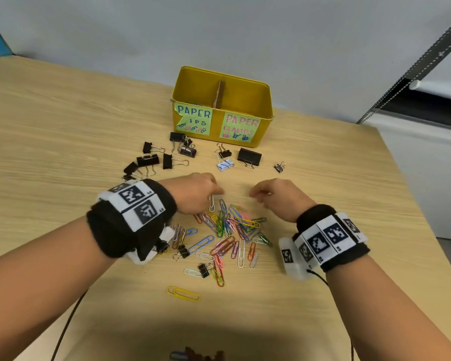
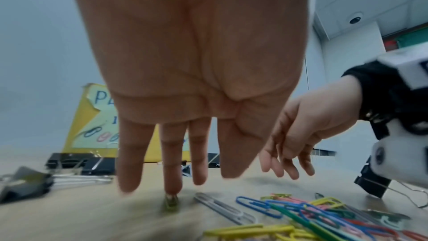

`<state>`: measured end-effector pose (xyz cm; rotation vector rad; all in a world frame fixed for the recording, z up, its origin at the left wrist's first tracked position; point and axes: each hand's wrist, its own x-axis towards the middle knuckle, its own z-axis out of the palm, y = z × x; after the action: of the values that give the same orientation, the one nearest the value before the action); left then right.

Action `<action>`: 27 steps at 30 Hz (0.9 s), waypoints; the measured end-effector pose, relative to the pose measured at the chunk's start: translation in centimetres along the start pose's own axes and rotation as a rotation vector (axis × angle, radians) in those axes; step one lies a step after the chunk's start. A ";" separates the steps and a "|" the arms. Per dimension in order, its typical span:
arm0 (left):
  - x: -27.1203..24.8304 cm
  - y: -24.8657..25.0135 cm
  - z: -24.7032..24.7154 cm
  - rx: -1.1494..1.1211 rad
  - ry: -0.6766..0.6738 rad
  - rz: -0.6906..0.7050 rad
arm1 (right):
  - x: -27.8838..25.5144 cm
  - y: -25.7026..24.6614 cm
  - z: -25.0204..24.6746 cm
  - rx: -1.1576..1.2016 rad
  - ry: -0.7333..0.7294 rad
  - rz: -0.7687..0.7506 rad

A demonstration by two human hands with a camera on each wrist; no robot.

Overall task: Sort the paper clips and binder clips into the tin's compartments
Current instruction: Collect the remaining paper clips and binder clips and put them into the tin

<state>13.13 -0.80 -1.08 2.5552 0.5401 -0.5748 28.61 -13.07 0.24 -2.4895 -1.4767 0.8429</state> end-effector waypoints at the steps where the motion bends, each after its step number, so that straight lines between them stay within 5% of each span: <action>1: -0.4 -0.1 0.2 0.002 -0.022 -0.010 | 0.0 0.0 0.1 -0.061 0.020 0.022; 7: -3.5 -1.1 1.3 -0.007 -0.085 0.026 | -1.7 -2.1 2.8 -0.151 -0.163 -0.123; 11: -6.4 -3.0 2.3 0.006 -0.030 -0.137 | -3.2 -1.0 1.7 -0.128 -0.028 -0.015; 14: -7.4 -3.5 3.5 -0.050 -0.016 -0.210 | -4.2 -0.7 2.7 -0.176 -0.066 0.065; 21: -7.1 -0.7 4.8 -0.084 0.188 -0.006 | -5.0 -3.1 5.2 -0.064 0.114 -0.129; 27: -7.3 -0.2 5.6 -0.024 0.138 0.055 | -6.8 -6.0 7.7 -0.095 -0.120 -0.251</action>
<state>5.33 -5.47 -2.15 2.5916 0.5182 -0.3723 17.48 -17.03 -1.22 -2.2835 -1.8614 0.9071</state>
